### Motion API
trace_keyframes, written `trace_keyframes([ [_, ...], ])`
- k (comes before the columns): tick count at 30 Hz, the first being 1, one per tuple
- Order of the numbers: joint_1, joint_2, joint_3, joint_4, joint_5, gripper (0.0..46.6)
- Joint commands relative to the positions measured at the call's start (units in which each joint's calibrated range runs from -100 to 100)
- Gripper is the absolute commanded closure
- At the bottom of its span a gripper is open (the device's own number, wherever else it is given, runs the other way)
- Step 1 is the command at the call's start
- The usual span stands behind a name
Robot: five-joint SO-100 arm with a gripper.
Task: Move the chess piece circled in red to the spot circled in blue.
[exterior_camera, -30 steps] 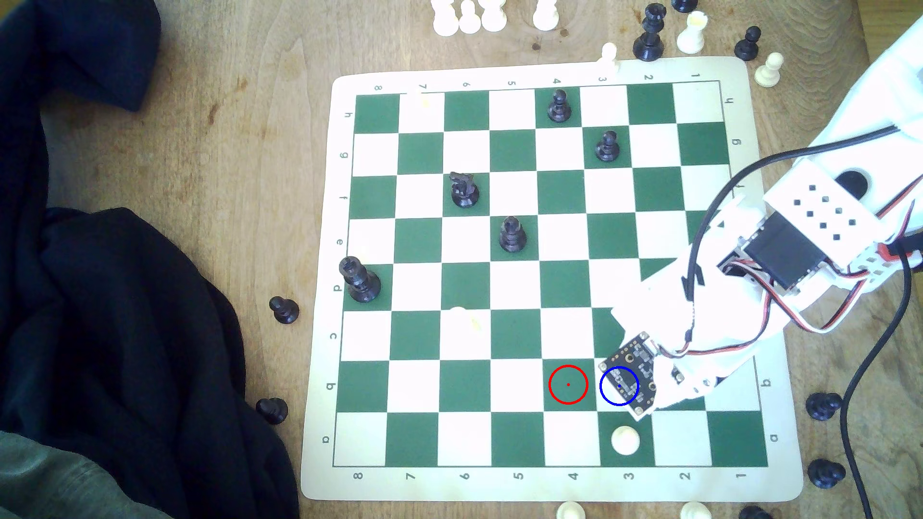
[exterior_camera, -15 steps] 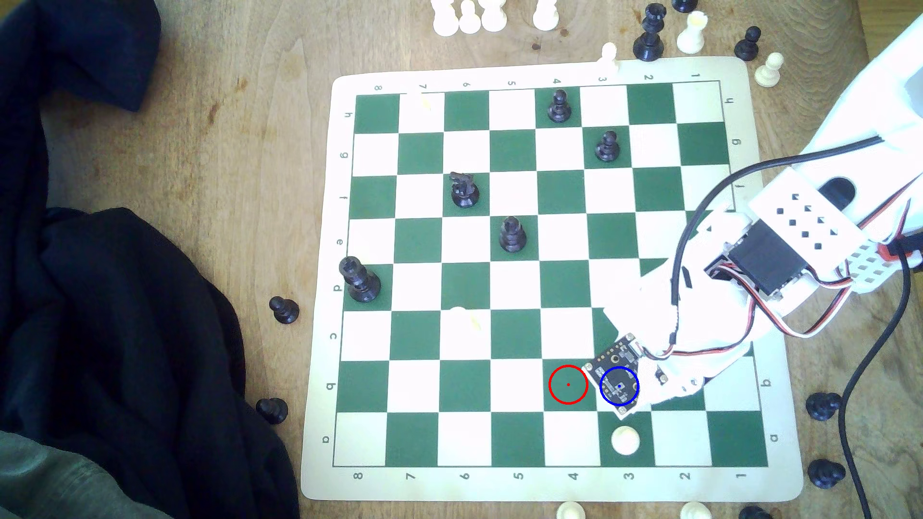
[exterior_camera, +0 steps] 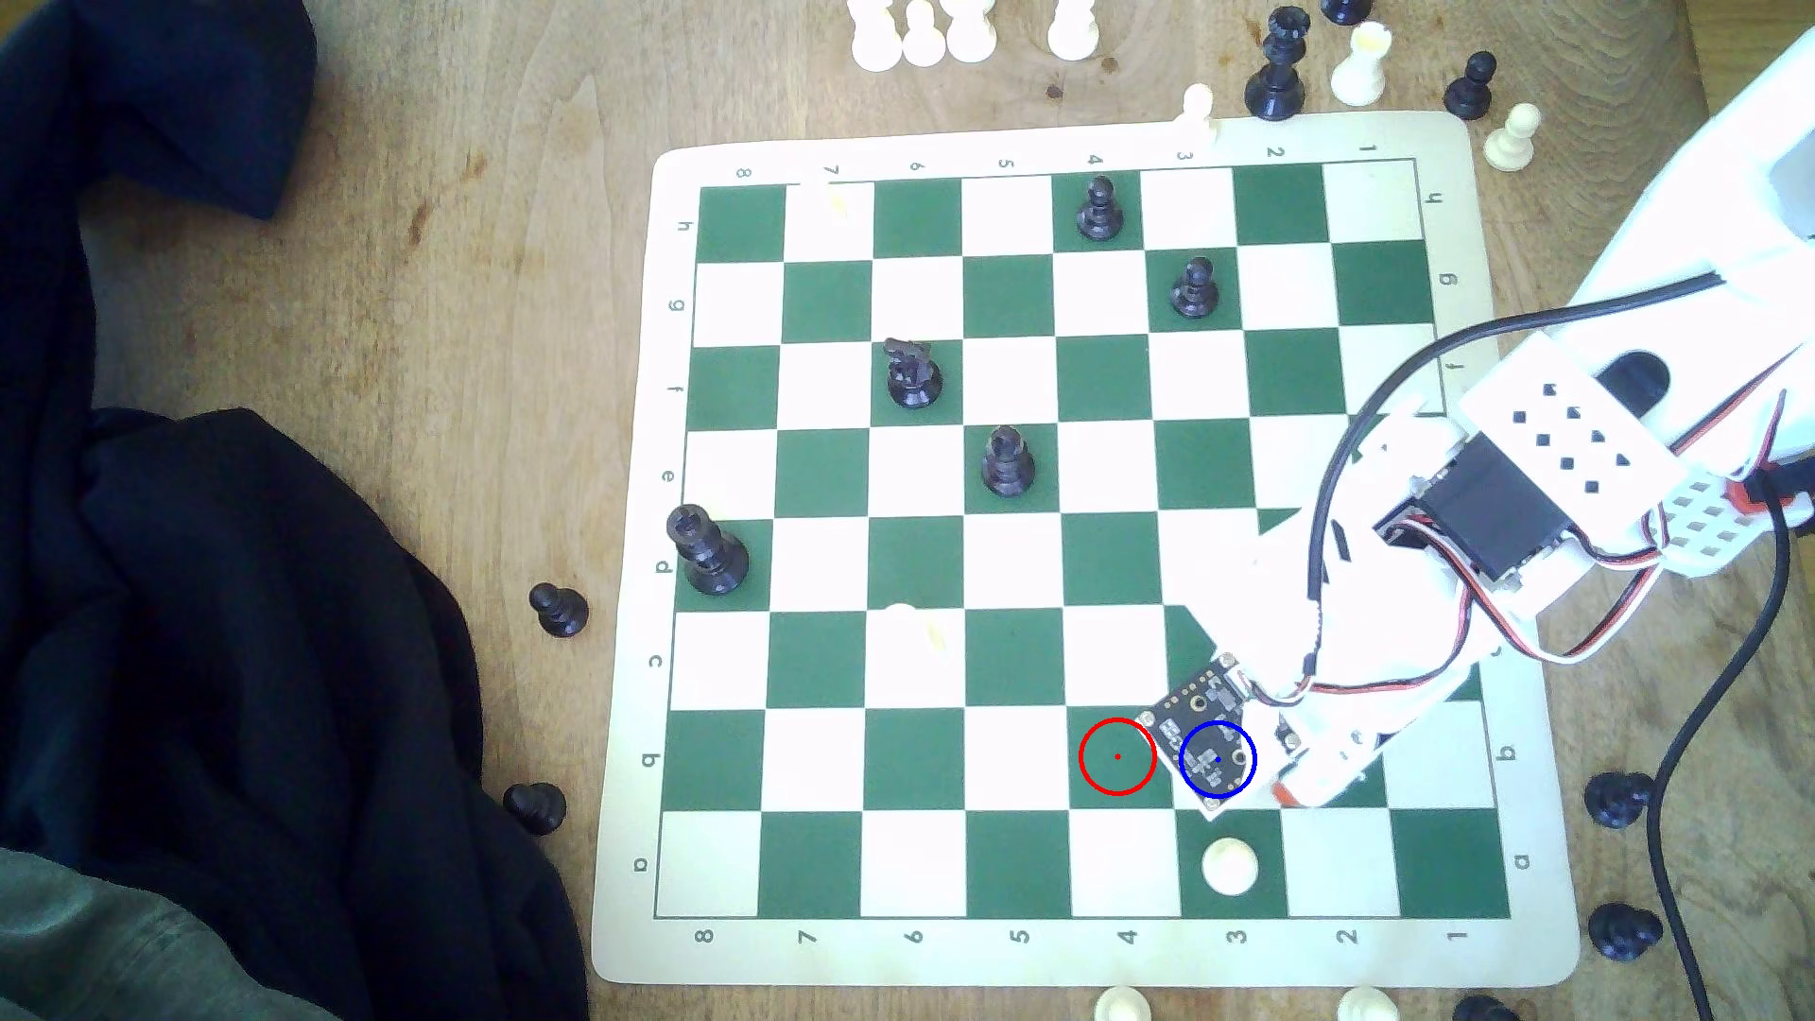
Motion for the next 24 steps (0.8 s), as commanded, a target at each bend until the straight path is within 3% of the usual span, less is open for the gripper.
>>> trace_keyframes([
  [1,0.89,-9.25,-0.93,4.49,0.00,29.7],
  [7,4.81,-28.01,1.97,14.40,-0.24,29.8],
  [17,17.40,-65.87,17.20,29.23,-0.29,29.0],
  [21,21.62,-66.64,19.28,27.34,0.20,29.6],
  [24,21.86,-66.64,21.01,20.79,0.29,31.0],
])
